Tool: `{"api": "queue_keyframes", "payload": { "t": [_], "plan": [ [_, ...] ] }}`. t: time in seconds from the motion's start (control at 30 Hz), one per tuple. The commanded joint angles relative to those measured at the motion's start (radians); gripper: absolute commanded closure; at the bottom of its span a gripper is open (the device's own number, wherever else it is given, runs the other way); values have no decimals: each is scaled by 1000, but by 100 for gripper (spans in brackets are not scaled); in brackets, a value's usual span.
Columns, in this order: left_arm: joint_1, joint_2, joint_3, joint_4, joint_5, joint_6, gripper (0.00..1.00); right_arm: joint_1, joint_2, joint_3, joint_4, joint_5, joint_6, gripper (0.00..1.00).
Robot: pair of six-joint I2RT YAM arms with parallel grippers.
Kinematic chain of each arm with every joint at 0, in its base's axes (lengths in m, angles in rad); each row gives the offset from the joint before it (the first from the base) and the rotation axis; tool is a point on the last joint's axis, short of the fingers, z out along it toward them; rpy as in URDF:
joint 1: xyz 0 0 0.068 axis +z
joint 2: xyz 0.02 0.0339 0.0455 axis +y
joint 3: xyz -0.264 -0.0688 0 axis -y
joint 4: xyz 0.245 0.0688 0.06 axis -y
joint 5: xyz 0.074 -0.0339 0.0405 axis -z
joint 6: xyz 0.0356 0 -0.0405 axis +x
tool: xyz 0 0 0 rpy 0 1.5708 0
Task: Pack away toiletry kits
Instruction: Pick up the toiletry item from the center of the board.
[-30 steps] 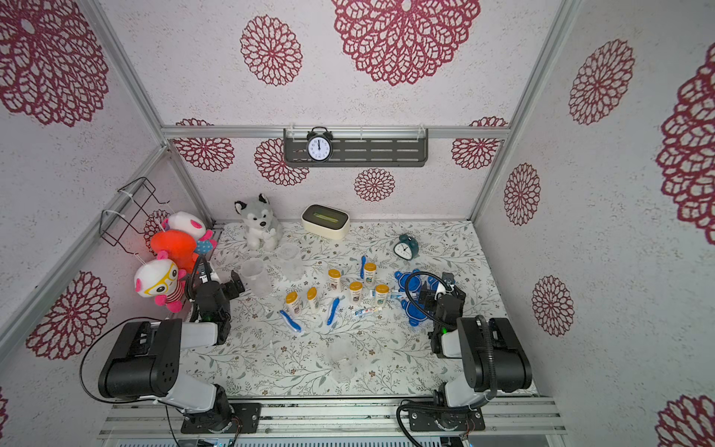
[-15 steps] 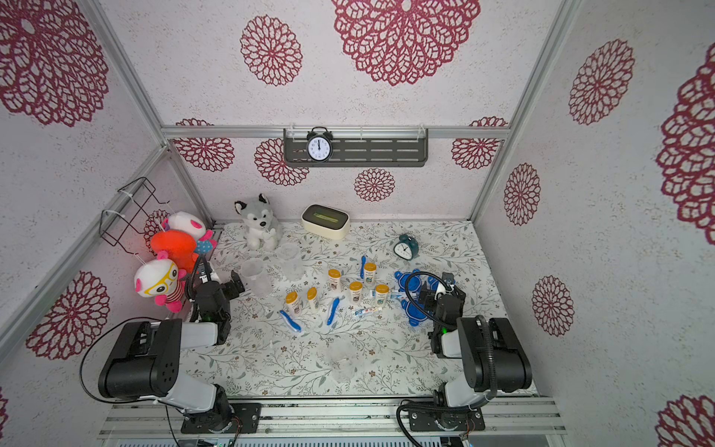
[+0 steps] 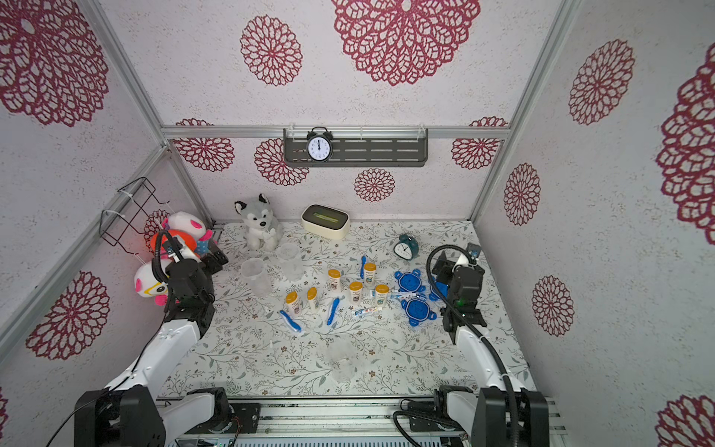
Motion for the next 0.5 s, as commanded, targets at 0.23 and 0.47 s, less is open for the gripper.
{"api": "queue_keyframes", "payload": {
  "t": [0.23,0.47],
  "plan": [
    [-215,197,289,-366,463,32,0,-50,198,177,-377,-710,28,38],
    [-259,229,286,-397,627,140,1,30,204,184,-473,-765,-247,43]
  ]
}}
